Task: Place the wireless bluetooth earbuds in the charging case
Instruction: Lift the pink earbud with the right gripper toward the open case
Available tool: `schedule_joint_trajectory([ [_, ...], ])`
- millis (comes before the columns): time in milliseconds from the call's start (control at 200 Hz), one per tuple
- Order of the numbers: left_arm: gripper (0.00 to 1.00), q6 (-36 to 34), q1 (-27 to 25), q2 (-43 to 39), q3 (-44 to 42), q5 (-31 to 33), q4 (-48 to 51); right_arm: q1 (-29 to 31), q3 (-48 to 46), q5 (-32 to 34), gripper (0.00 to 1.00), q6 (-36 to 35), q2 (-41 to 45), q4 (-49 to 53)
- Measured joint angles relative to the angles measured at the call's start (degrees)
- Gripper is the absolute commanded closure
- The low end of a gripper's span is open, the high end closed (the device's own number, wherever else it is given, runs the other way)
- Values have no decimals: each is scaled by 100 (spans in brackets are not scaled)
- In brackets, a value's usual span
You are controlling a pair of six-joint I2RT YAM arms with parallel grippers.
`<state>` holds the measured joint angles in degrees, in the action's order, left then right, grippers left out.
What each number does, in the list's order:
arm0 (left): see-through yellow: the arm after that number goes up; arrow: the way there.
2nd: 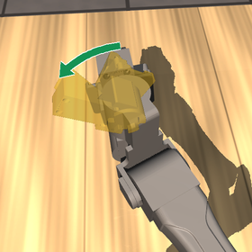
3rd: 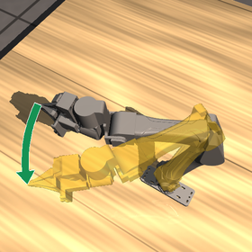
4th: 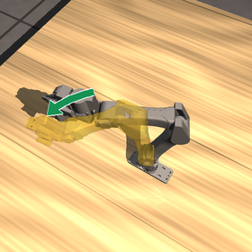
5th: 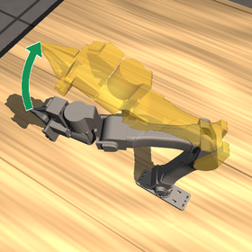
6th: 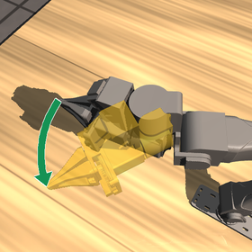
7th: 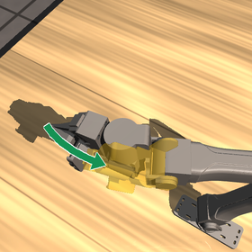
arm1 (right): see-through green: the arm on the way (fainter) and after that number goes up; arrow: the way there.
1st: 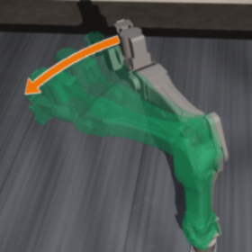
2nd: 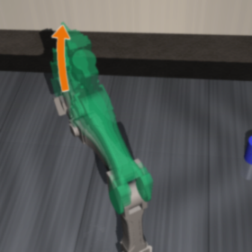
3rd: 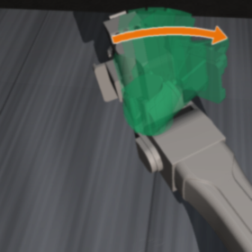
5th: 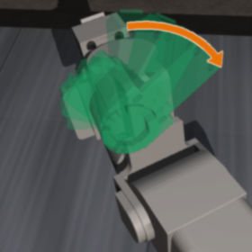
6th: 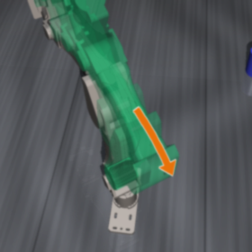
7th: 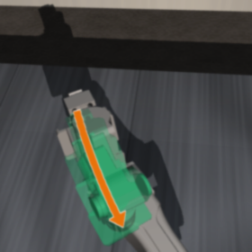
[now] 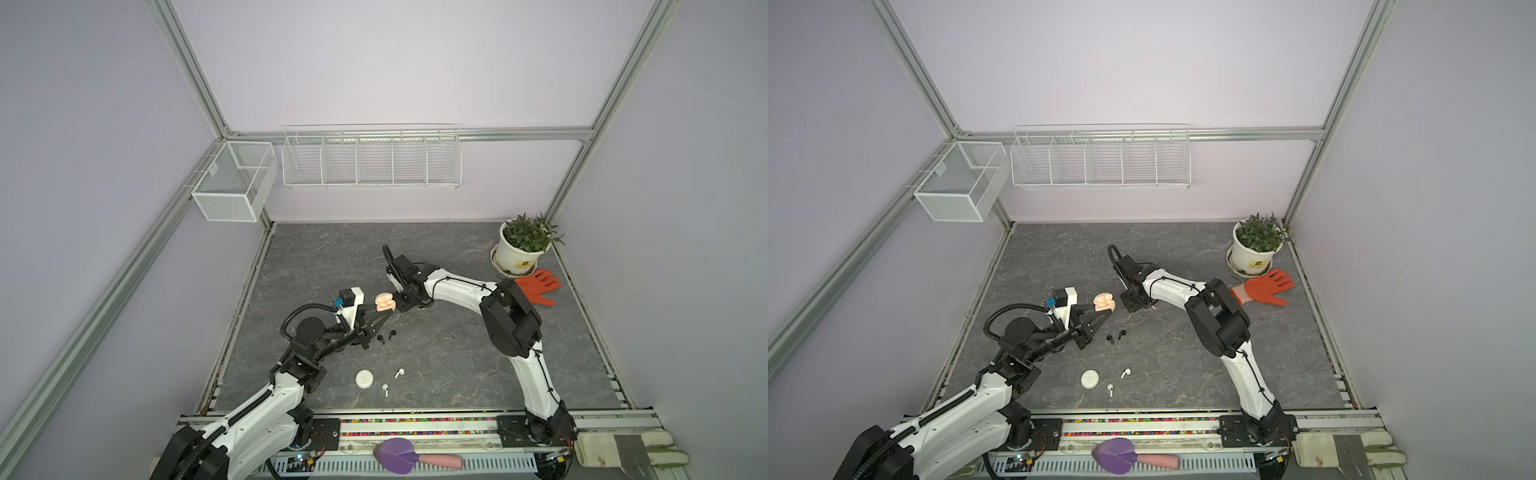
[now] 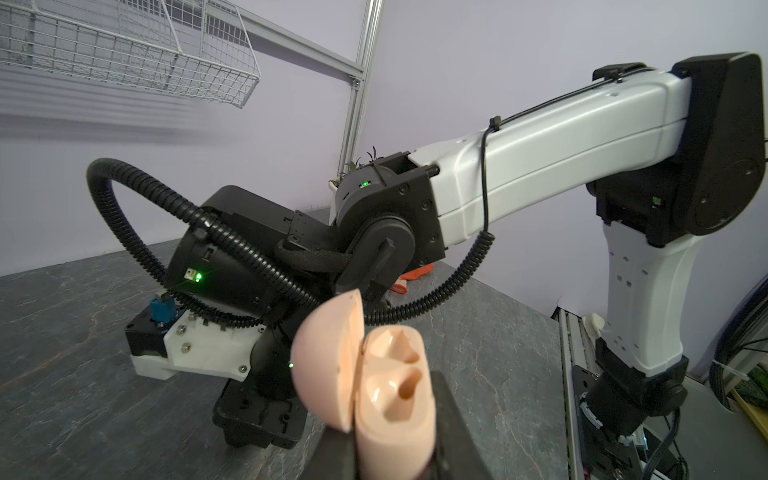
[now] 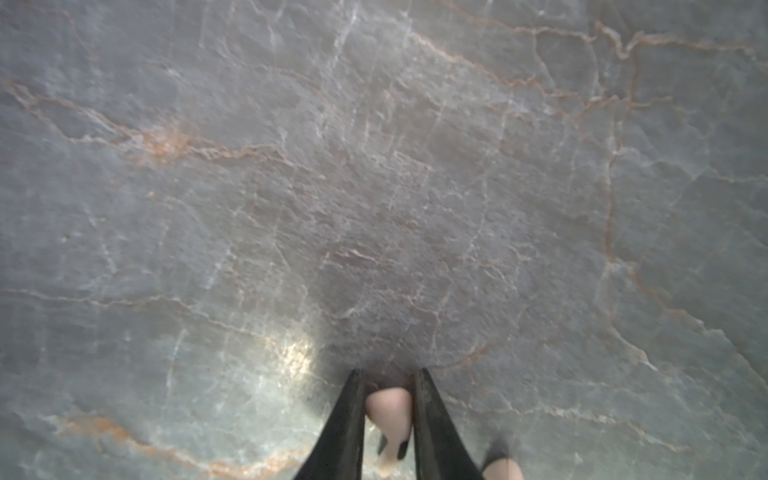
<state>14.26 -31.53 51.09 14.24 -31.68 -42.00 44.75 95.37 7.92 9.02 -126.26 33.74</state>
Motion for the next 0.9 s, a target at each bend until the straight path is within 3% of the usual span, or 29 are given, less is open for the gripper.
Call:
schedule_joint_trajectory([
  [270,100,0,0,-9,-2,42,63,2,-52,260,81,142,413,116],
  [720,100,-37,0,643,264,-175,-205,22,-822,789,87,136,3130,-81],
  [900,100,-155,0,1025,472,-291,-520,302,-855,1086,88,26,3960,-138],
])
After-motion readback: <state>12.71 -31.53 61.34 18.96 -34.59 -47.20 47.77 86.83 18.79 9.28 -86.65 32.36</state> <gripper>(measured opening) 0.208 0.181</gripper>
